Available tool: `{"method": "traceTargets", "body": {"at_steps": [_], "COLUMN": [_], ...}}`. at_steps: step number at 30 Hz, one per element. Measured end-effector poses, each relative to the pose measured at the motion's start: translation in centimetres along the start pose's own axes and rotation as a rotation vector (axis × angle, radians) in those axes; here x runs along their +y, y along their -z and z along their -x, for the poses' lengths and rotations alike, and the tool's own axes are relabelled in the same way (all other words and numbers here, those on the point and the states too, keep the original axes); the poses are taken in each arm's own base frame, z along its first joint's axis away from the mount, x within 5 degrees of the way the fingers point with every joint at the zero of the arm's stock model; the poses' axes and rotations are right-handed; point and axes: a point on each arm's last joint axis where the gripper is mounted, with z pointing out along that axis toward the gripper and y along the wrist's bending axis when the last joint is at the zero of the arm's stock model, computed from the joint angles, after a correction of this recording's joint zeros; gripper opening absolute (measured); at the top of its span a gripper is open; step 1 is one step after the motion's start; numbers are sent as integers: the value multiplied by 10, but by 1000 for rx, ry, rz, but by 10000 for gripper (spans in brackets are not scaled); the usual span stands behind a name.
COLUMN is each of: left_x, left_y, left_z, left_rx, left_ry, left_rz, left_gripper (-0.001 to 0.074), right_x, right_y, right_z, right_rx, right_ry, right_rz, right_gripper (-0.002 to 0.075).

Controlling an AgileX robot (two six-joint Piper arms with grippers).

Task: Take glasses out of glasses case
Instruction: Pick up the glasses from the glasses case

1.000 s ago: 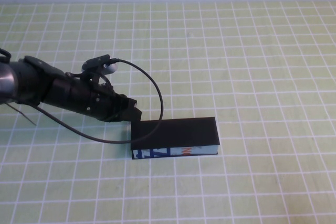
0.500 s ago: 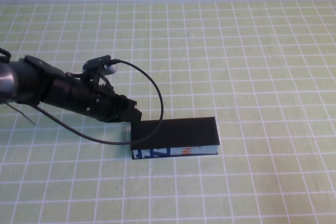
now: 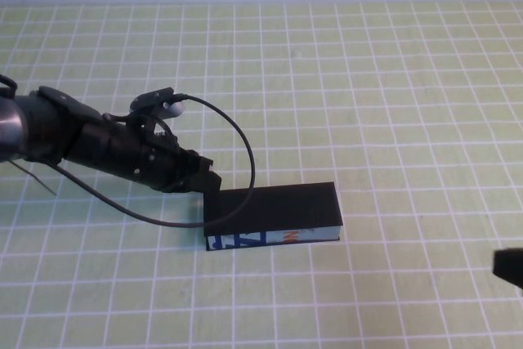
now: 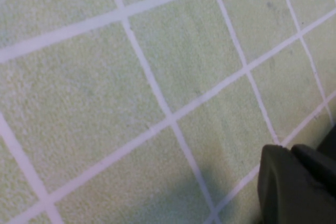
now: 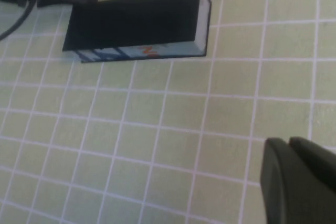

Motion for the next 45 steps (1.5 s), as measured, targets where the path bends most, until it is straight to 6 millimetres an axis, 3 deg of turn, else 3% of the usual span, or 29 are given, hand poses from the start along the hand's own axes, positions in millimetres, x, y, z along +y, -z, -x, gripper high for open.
{"method": "traceTargets", "body": {"at_steps": [6, 10, 17, 21, 24, 29, 32, 45], "left_x": [0, 0, 0, 0, 0, 0, 0, 0], "left_y": [0, 0, 0, 0, 0, 0, 0, 0], "left_z": [0, 0, 0, 0, 0, 0, 0, -1], "left_rx": [4, 4, 4, 4, 4, 4, 5, 6], "left_ry": [-3, -3, -3, -3, -3, -3, -3, -3], "left_rz": [-2, -2, -2, -2, -2, -2, -2, -5], "left_gripper": [-3, -3, -3, -3, -3, -3, -3, -3], "right_x": [14, 42, 105, 125, 128, 121, 119, 114], "right_y": [-41, -74, -127, -153, -169, -193, -204, -232], "right_z": [46, 61, 50, 36, 32, 30, 29, 27], "right_rx": [158, 232, 322, 335, 348, 340, 313, 245], "right_ry": [133, 284, 787, 1017, 1117, 1231, 1278, 1455], "right_rz": [85, 141, 200, 199, 177, 124, 106, 73], "right_gripper": [-18, -18, -18, -11, 42, 217, 283, 312]}}
